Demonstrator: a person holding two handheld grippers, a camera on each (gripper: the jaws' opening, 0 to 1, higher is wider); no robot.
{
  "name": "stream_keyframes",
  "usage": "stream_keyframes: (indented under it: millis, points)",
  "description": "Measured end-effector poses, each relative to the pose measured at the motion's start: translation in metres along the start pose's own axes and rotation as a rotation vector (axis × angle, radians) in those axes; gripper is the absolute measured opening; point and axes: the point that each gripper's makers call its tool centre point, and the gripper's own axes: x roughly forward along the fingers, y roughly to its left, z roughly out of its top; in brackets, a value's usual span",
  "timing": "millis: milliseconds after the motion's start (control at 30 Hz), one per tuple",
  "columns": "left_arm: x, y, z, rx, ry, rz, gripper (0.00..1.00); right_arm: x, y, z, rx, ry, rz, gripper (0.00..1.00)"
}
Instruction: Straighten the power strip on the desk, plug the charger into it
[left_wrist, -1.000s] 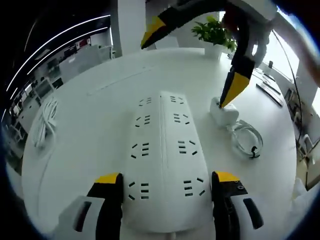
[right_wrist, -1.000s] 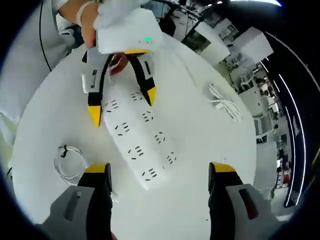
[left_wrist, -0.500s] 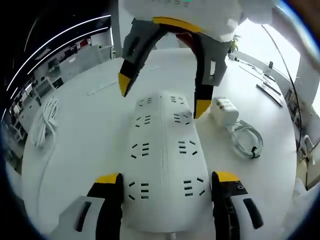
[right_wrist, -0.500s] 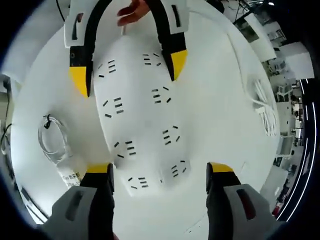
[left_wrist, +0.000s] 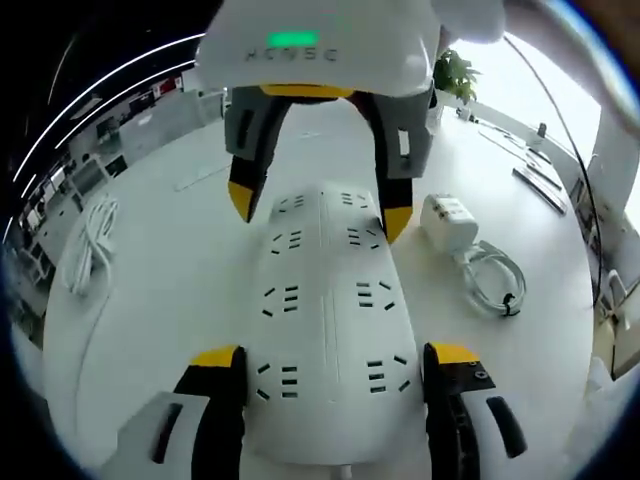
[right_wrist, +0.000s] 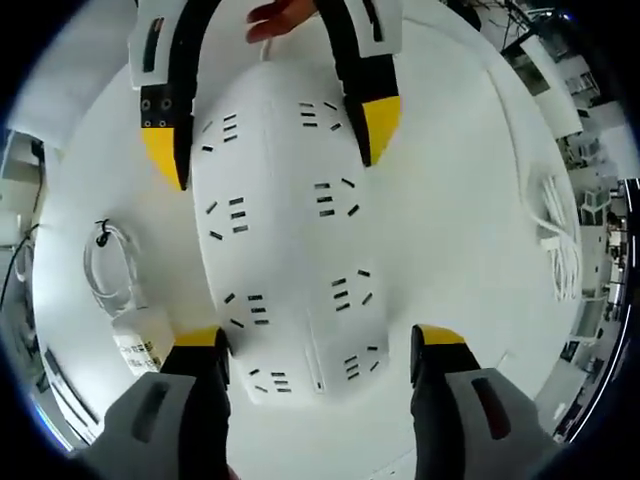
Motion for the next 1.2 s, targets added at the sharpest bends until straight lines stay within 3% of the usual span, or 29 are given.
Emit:
stream_keyframes:
  millis: [33,67,100,300,533,833,1200]
  points:
    - [0.000,0.000,0.000,0.000,0.001,0.000,0.74,0.000,0.002,0.001,-0.003,-0.004,0.013,0.68]
    - [0.000,0.000,0.000,0.001,0.002,0.000,0.74,0.002,0.013,0.000,0.008,-0.009,0.082,0.63]
    - [0.000,0.000,0.000,0.001,0.001,0.000,0.74,0.000,0.003,-0.001,0.009,-0.002,0.025,0.63]
    - [0.000,0.000,0.000,0.004,0.005,-0.002,0.73,0.003,0.004,-0.001,0.015,-0.023,0.043,0.63]
    - [-0.002,0.003,-0.003,0.036,0.038,-0.030,0.73,0.004,0.003,0.001,0.058,0.009,0.043,0.63]
    - [-0.010,0.014,-0.012,0.145,0.102,-0.107,0.72,0.003,0.005,0.012,0.221,-0.051,0.024,0.63]
    - [-0.018,0.020,-0.020,0.270,0.109,-0.200,0.72,-0.001,0.017,0.027,0.409,-0.087,0.001,0.63]
